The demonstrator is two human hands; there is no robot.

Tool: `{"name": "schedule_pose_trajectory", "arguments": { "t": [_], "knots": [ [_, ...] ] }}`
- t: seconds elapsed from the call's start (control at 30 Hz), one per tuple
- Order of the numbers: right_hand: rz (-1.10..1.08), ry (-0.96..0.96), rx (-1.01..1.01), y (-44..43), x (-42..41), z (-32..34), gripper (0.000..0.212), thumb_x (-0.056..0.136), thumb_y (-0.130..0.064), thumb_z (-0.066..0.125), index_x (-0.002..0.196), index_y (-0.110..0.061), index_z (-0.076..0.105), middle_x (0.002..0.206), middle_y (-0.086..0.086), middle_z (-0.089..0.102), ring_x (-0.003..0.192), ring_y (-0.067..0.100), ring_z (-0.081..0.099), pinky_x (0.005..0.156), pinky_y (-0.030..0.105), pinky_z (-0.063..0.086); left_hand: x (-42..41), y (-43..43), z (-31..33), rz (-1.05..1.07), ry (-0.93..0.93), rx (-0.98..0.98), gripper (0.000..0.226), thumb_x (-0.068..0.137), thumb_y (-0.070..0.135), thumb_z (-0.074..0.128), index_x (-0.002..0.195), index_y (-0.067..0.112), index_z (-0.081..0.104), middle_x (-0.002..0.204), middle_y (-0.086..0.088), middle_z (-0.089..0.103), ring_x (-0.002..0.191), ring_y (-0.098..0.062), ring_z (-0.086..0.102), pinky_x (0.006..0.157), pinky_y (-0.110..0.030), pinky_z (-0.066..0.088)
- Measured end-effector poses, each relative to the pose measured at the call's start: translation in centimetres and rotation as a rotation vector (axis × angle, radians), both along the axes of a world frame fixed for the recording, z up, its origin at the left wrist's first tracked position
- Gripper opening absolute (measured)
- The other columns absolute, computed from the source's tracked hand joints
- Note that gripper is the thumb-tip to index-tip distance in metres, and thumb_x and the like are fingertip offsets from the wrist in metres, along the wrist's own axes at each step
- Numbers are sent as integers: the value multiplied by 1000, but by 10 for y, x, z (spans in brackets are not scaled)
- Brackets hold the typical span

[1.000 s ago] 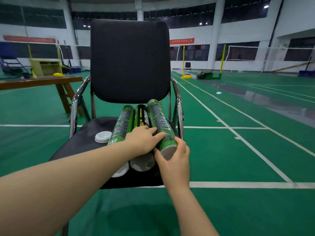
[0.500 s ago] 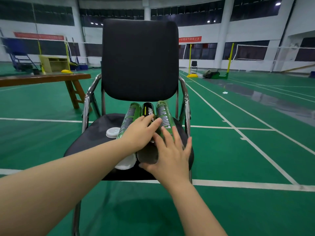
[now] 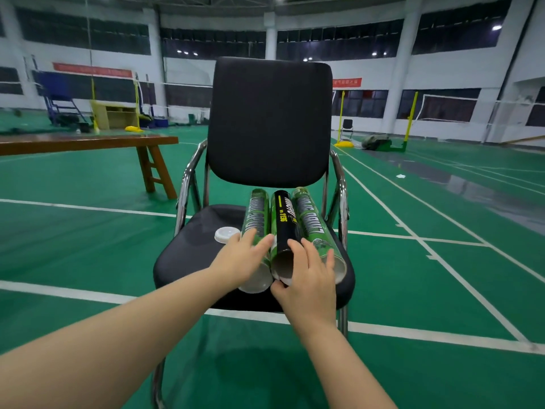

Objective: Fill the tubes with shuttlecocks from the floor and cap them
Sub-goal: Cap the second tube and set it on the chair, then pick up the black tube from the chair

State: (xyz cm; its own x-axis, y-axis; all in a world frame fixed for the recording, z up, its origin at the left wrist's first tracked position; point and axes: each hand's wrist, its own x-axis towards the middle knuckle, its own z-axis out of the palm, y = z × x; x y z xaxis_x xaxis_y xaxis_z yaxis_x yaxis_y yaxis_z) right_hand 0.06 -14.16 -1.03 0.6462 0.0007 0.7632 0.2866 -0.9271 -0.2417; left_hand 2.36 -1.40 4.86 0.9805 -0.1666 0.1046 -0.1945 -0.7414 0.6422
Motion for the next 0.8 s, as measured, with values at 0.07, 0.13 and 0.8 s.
{"name": "schedule_pose_trajectory", "arguments": {
  "t": [0.07, 0.13, 0.8],
  "knots": [
    [72, -50, 85, 2, -9, 9, 72, 55, -19, 73, 119, -15, 41, 117, 14, 59, 115, 27, 50, 102, 54, 37, -6, 2, 0, 47, -84, -52, 52, 97, 40, 32, 145, 23, 22, 153, -8, 18, 140, -24, 14, 109, -39, 19],
    [129, -85, 171, 2, -22, 20, 69, 58, -16, 70, 121, -14, 40, 122, 16, 54, 115, 27, 46, 100, 36, 39, -12, 4, 1, 7, -232, -19, 57, 95, 31, 39, 146, 29, 13, 154, -4, 16, 140, -19, 15, 107, -36, 23],
    [540, -52, 274, 57, -156, 113, 84, 61, -57, 70, 127, -32, 25, 119, -16, 31, 110, -7, 32, 94, -3, 22, -132, 58, 41, -121, -952, -281, 53, 75, 32, 61, 122, 24, 40, 125, 4, 46, 118, -18, 46, 100, -39, 40]
  ]
}}
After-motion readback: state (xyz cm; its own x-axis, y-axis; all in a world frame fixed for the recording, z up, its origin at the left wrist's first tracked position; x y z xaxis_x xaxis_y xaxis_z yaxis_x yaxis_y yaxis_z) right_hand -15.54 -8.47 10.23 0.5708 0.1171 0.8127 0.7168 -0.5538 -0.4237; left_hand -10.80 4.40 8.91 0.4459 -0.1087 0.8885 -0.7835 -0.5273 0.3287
